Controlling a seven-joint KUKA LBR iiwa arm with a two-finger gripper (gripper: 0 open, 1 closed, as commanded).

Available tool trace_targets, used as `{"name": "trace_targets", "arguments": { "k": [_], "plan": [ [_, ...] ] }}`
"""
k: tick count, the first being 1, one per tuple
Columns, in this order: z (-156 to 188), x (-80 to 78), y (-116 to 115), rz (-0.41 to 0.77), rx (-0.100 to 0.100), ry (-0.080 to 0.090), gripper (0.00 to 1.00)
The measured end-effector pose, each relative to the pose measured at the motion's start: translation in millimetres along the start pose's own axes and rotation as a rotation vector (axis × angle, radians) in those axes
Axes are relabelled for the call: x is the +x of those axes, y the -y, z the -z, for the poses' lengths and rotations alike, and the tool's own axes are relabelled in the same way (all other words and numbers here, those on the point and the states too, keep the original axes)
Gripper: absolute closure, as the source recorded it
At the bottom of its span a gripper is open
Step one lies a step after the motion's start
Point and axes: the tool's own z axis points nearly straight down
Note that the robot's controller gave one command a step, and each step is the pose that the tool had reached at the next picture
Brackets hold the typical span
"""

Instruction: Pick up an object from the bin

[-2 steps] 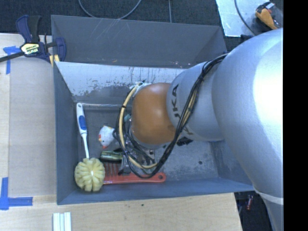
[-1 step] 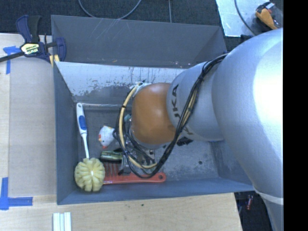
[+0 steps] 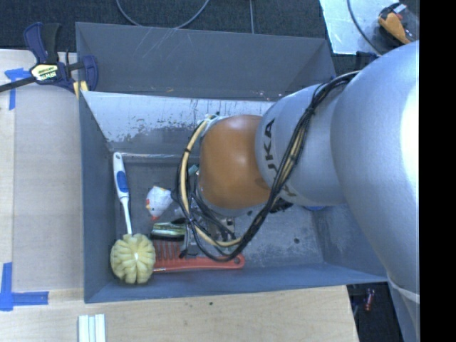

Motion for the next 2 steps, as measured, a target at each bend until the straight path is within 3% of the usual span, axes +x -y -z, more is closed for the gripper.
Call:
{"name": "trace_targets", "arguments": {
  "k": [1,2],
  "plan": [
    [42,-2.8,-1,0.0,-0.002,0.01,1.0],
    [67,-2.8,-1,0.0,-0.003,0.009,1.0]
  ]
}}
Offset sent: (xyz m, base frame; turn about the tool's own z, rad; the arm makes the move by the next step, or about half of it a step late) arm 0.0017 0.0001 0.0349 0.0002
